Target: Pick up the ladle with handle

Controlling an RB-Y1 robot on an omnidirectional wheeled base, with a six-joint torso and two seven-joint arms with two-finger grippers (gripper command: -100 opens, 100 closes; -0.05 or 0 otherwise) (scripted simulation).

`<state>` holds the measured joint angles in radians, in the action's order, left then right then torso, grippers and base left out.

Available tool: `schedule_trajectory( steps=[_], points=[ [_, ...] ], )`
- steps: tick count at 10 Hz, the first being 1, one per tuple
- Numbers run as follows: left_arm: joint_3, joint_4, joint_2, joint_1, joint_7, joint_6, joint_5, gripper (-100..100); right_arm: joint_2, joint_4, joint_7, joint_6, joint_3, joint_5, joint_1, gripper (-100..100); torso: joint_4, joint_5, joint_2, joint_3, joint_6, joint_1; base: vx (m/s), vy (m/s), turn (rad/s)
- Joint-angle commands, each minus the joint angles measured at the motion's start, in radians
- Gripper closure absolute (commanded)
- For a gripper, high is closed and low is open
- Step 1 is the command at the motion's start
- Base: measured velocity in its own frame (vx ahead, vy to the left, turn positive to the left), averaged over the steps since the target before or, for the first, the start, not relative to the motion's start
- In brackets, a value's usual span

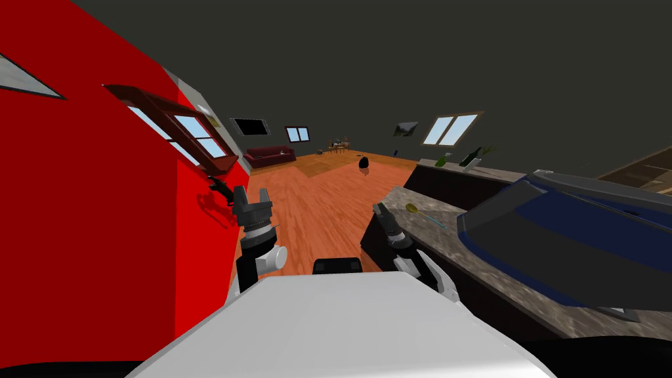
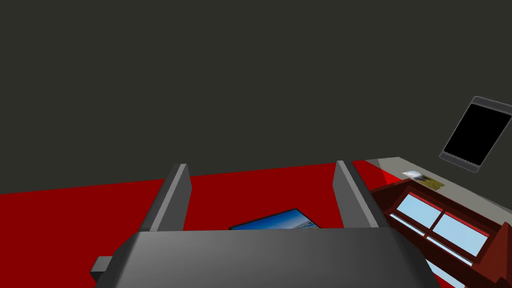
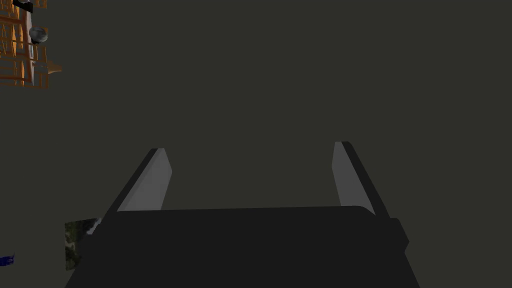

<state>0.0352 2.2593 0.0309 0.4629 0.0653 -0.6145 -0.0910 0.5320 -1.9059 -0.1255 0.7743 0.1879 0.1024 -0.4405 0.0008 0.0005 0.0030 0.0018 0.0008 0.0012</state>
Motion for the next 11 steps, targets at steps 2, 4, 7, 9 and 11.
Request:
schedule_trajectory(
  steps=[2, 4, 7, 9, 11],
  points=[
    [0.0, 0.0, 0.0, 0.0, 0.0, 0.0, 0.0, 0, 0.051, 0.085, -0.026, 0.013, 0.03, -0.011, 0.015, -100, 0.0, 0.0, 0.0, 0.0, -0.001, 0.0, -0.03, 0.032, 0.146],
    [0.0, 0.0, 0.0, 0.0, 0.0, 0.0, 0.0, 0, 0.096, 0.15, -0.051, 0.024, 0.056, -0.022, 0.024, -100, 0.0, 0.0, 0.0, 0.0, -0.001, -0.001, -0.025, 0.035, 0.152],
    [0.0, 0.0, 0.0, 0.0, 0.0, 0.0, 0.0, 0, 0.142, 0.216, -0.077, 0.036, 0.083, -0.034, 0.034, -100, 0.0, 0.0, 0.0, 0.0, 0.0, -0.001, -0.021, 0.029, 0.099],
    [0.0, 0.0, 0.0, 0.0, 0.0, 0.0, 0.0, 0, 0.188, 0.28, -0.105, 0.047, 0.111, -0.048, 0.044, -100, 0.0, 0.0, -0.001, 0.0, -0.001, -0.002, -0.018, 0.025, 0.165],
    [0.0, 0.0, 0.0, 0.0, 0.0, 0.0, 0.0, 0, 0.235, 0.348, -0.135, 0.057, 0.138, -0.062, 0.055, -100, 0.0, 0.0, 0.0, 0.0, 0.0, -0.001, -0.033, 0.037, 0.138]
  ],
)
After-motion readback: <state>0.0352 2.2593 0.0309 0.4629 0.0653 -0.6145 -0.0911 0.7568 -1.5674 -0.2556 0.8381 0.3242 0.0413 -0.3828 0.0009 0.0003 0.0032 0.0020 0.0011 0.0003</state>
